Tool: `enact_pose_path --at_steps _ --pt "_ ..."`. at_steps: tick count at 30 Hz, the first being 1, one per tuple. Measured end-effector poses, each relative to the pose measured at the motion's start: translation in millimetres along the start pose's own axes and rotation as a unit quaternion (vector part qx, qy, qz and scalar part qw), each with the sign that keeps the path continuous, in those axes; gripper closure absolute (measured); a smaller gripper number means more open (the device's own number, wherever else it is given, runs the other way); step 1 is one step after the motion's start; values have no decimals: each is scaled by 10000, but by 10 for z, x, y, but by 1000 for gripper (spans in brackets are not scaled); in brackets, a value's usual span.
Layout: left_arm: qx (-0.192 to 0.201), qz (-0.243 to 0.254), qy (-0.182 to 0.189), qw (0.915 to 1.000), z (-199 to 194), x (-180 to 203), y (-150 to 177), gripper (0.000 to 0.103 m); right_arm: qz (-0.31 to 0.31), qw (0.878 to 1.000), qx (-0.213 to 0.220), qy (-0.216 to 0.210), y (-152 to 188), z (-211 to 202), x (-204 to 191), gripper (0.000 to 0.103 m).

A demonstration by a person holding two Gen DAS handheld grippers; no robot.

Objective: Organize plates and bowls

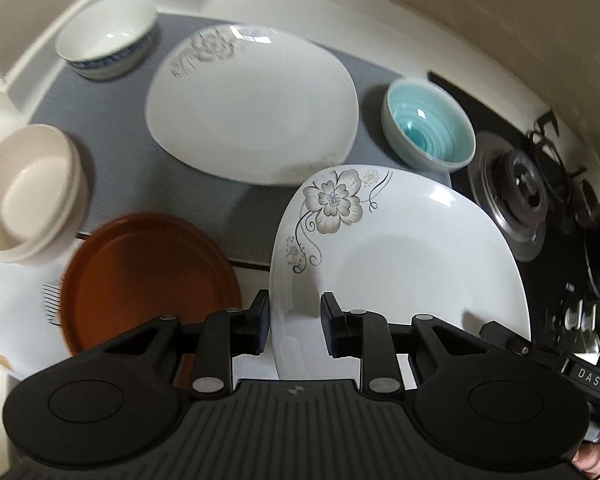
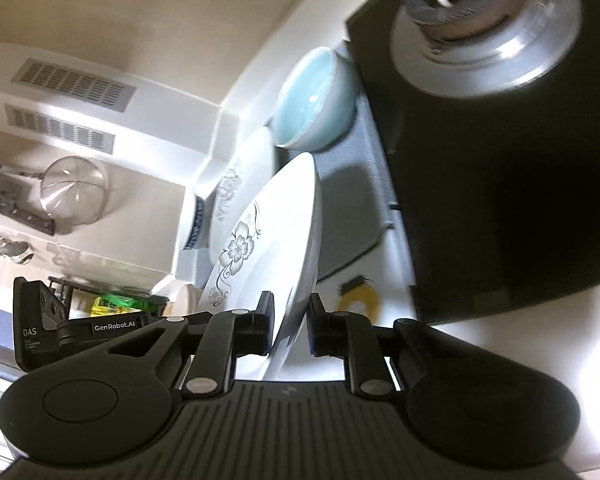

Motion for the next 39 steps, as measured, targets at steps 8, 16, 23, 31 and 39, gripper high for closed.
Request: enact_pose_path --at_steps 8,16,23,31,39 --pt "252 -418 -130 9987 -176 -398 -319 75 -128 9994 -263 -174 -178 510 -294 84" --pt "442 -751 -87 9962 -51 -852 -855 75 -276 9983 -503 30 -384 1202 -462 84" --pt "297 -937 64 9951 226 -1078 -1201 75 -436 9969 -608 256 -628 1617 -514 84" --pt "103 -1019 56 9947 551 -1184 -1380 75 -290 9977 -546 278 -723 1911 -341 84" --pt "42 -786 80 9969 833 -1141 -1517 75 -472 9943 -545 789 -737 2089 -195 85"
Point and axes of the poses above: each gripper's, at about its wrist camera, not at the fingertips, and z roughly the way its jaws point, x to its right, y to its underside, the point moved 6 cm from there along z, roughly the way its jaws point, and after that the axes turned 14 degrees about -y, right-handed, at the moved point
